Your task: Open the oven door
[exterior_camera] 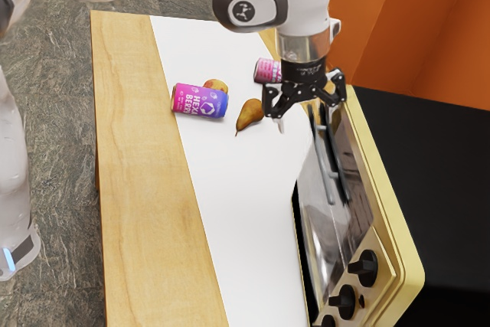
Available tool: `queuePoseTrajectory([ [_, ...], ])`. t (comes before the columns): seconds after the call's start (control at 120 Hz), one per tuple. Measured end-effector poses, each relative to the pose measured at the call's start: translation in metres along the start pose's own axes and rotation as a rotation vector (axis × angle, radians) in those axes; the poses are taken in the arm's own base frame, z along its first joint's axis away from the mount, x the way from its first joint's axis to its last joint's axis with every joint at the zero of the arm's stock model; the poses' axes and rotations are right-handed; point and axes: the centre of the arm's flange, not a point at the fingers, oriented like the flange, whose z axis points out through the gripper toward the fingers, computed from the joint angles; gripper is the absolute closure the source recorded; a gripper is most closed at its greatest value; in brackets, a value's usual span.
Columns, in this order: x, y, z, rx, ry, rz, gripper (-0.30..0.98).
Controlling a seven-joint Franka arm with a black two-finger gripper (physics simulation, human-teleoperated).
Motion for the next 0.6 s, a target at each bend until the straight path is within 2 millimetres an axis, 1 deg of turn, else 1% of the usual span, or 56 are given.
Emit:
queuePoseTrajectory([
  [0.083, 0.001, -0.008, 0.001, 0.0, 0.004, -0.005, 0.0],
  [0.225, 0.009, -0.044, -0.001, -0.005, 0.027, -0.038, 0.0],
  [0.308, 0.013, -0.06, -0.005, -0.015, 0.03, -0.058, 0.0],
  [0.458, 0.013, -0.075, -0.007, -0.023, 0.026, -0.071, 0.0],
  [0.6, 0.018, -0.084, -0.008, -0.027, 0.023, -0.092, 0.0],
])
